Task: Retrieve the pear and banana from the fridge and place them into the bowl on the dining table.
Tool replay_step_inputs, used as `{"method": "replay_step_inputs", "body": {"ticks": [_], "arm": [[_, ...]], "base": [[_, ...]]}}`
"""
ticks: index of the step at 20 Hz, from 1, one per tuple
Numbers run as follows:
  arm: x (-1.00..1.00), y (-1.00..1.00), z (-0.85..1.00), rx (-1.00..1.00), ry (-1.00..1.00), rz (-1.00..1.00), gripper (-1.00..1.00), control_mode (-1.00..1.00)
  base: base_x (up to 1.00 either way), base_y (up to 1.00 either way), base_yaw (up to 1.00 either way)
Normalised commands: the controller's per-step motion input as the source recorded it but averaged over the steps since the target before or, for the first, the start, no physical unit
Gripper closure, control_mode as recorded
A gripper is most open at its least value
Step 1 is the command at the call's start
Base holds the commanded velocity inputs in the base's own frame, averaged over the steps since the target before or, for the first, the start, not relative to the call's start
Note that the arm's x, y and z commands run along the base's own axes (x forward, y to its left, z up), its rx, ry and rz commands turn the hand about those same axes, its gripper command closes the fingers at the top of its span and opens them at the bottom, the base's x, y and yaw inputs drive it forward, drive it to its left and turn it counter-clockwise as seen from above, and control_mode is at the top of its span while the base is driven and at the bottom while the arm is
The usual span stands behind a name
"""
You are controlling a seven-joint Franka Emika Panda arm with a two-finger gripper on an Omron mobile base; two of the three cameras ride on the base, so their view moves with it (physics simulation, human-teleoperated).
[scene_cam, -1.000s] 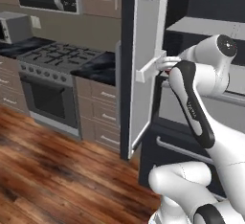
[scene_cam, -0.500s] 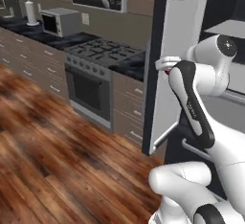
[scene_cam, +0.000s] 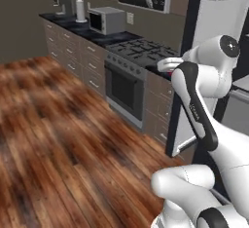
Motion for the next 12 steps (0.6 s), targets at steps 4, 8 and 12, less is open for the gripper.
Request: {"method": "replay_step_inputs", "body": {"ticks": [4,8,12], "arm": [[0.0,0.0,0.0,0.0,0.0,0.0,1.0,1.0],[0.0,0.0,0.0,0.0,0.0,0.0,1.0,1.0],[0.0,0.0,0.0,0.0,0.0,0.0,1.0,1.0]], "base": [[0.0,0.28,0.31],[0.01,0.37,0.28],[0.26,0.52,0.24]]}}
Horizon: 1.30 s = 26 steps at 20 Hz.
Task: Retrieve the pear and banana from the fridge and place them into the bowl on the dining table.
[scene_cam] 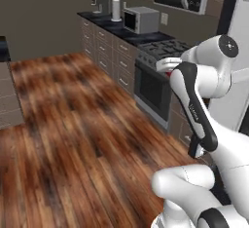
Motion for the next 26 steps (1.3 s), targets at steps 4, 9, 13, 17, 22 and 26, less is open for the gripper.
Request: {"method": "replay_step_inputs", "body": {"ticks": [4,9,13,17,22,26], "arm": [[0.0,0.0,0.0,0.0,0.0,0.0,1.0,1.0],[0.0,0.0,0.0,0.0,0.0,0.0,1.0,1.0],[0.0,0.0,0.0,0.0,0.0,0.0,1.0,1.0],[0.0,0.0,0.0,0.0,0.0,0.0,1.0,1.0],[0.0,0.0,0.0,0.0,0.0,0.0,1.0,1.0],[0.0,0.0,0.0,0.0,0.0,0.0,1.0,1.0]], "base": [[0.55,0.67,0.18],[0.82,0.83,0.12],[1.0,0.71,0.06],[1.0,0.2,0.0],[1.0,-0.04,0.0],[1.0,-0.03,0.0]]}}
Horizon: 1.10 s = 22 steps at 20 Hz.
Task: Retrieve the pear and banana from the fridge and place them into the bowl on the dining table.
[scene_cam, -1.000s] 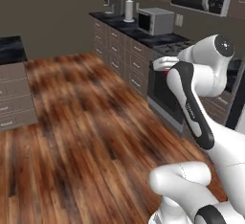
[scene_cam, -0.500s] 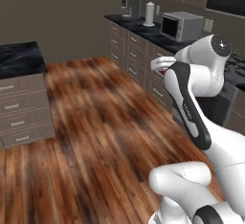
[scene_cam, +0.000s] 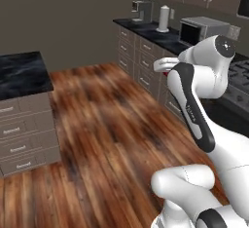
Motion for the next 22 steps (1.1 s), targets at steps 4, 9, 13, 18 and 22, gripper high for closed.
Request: {"method": "replay_step_inputs", "body": {"ticks": [4,9,13,18,22], "arm": [[0.0,0.0,0.0,0.0,0.0,0.0,1.0,1.0],[0.0,0.0,0.0,0.0,0.0,0.0,1.0,1.0],[0.0,0.0,0.0,0.0,0.0,0.0,1.0,1.0],[0.0,0.0,0.0,0.0,0.0,0.0,1.0,1.0],[0.0,0.0,0.0,0.0,0.0,0.0,1.0,1.0]], "base": [[1.0,0.0,0.0],[1.0,-0.02,0.0],[1.0,-0.12,0.0],[1.0,-0.01,0.01],[1.0,0.0,0.01]]}}
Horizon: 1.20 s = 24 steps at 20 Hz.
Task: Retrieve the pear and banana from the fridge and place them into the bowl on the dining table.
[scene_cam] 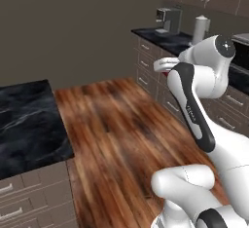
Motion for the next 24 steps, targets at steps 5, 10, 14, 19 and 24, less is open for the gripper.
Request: {"method": "replay_step_inputs", "body": {"ticks": [5,10,14,19,24], "arm": [[0.0,0.0,0.0,0.0,0.0,0.0,1.0,1.0],[0.0,0.0,0.0,0.0,0.0,0.0,1.0,1.0],[0.0,0.0,0.0,0.0,0.0,0.0,1.0,1.0],[0.0,0.0,0.0,0.0,0.0,0.0,1.0,1.0],[0.0,0.0,0.0,0.0,0.0,0.0,1.0,1.0]], "base": [[1.0,0.0,0.02],[1.0,0.0,0.27],[1.0,0.0,0.4],[1.0,-0.02,0.43],[1.0,-0.39,0.4]]}}
